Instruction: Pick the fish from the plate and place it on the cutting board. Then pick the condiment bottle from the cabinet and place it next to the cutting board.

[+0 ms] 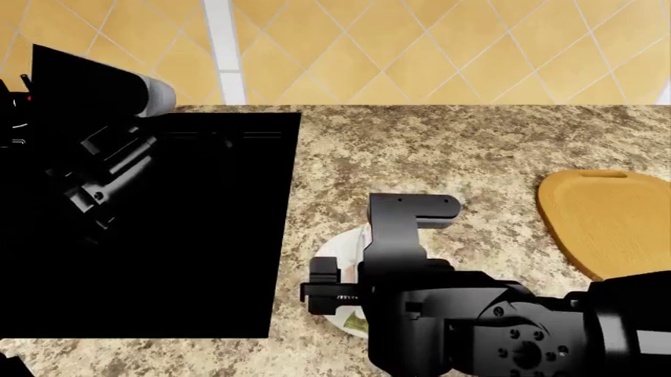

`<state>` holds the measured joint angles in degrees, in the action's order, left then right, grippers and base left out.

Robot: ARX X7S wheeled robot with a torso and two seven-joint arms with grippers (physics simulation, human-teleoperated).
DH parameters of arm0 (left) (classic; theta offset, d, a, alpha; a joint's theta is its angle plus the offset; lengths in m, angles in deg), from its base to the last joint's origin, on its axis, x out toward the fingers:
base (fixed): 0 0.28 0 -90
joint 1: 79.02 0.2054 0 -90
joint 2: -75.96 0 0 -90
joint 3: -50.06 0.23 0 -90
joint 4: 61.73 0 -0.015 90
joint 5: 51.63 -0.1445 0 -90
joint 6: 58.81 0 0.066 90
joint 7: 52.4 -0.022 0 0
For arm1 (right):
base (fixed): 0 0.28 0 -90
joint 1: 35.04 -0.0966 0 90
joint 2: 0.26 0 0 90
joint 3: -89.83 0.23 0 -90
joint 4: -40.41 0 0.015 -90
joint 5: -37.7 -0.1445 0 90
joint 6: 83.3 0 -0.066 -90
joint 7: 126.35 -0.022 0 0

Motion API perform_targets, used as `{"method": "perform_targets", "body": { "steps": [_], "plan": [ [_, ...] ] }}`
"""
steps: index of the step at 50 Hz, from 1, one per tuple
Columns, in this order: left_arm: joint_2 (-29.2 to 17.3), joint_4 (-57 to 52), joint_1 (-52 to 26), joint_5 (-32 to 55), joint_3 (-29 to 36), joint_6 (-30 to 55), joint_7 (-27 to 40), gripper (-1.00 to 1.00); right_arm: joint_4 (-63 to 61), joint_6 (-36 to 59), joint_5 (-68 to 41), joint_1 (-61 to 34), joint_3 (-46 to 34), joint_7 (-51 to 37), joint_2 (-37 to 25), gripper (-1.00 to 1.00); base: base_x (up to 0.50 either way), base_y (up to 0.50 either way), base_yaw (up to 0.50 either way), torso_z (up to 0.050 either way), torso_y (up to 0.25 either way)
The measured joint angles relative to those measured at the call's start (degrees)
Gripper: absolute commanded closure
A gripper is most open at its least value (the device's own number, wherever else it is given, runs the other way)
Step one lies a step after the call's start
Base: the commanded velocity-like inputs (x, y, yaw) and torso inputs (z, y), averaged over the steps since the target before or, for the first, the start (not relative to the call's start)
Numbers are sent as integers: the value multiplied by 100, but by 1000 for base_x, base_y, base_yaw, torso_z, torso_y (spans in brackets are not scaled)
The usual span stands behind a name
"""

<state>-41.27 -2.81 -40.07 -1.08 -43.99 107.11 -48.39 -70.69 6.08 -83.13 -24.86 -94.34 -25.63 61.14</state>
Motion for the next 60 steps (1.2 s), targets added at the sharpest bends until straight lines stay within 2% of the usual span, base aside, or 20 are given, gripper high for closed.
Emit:
{"method": "perform_targets", "body": {
  "steps": [9,10,28,42,51,60],
  "plan": [
    [-23,12,21,30,1,-33,16,-100,63,23,-1,-5,3,18,33,-100,0,0,0,0,0],
    [-26,13,23,33,2,-36,18,-100,69,26,-1,-5,3,21,36,100,0,0,0,0,0],
    [-64,25,74,83,13,-102,60,-100,66,2,67,-5,-49,-32,13,100,1,0,1,0,0],
    [-41,-1,57,172,8,-76,158,-100,-468,3,256,-289,-83,-421,-256,100,0,0,0,0,0],
    [-23,-13,3,242,22,-35,235,-100,-611,57,522,-655,38,-339,-669,100,0,0,0,0,0],
    [-15,-13,-19,303,25,-21,301,-100,-475,232,823,-1009,154,137,-1380,100,0,0,0,0,0]
  ]
}}
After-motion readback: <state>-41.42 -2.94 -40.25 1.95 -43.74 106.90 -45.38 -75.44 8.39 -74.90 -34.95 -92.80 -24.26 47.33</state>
